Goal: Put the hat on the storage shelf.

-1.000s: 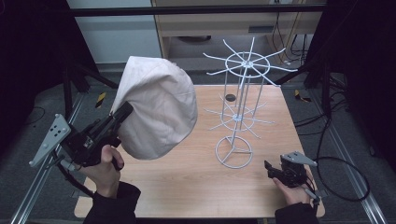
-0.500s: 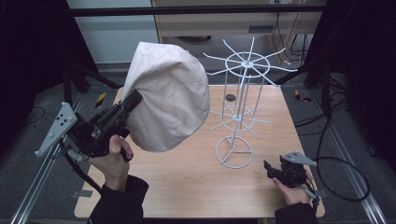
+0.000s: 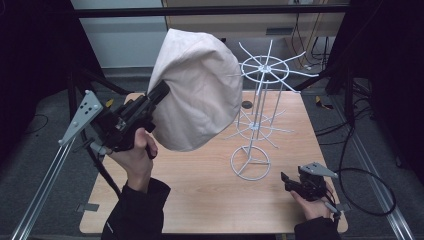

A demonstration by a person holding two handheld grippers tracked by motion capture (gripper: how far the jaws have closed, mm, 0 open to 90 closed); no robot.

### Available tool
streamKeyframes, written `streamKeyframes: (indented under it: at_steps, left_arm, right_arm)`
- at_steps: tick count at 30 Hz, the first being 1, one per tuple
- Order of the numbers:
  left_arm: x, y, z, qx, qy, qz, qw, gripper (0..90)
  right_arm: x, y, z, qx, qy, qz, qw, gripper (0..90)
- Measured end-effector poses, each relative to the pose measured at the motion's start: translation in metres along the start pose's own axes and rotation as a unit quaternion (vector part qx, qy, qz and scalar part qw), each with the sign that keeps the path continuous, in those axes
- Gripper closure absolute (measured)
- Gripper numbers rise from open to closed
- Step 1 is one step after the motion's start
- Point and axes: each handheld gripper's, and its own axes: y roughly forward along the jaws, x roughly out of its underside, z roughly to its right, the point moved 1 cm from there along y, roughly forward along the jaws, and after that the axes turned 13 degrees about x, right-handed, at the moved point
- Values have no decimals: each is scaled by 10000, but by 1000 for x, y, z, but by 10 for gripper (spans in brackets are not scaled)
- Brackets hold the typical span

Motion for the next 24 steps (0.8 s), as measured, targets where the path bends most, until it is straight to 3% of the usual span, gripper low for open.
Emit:
streamKeyframes:
  at_steps: [9,17,24]
  left_arm:
    - [15,18,-5,29,-143,-164,9998,879]
    - [24,15,-13,12,-301,-210,9993,879]
    - [38,7,-21,-86,-336,-432,9985,878]
  right_arm:
    - [0,0,1,-10,-2,25,10000,322]
    - [1,0,1,-9,-14,30,10000,321]
    - [1,1,1,5,-29,26,10000,320]
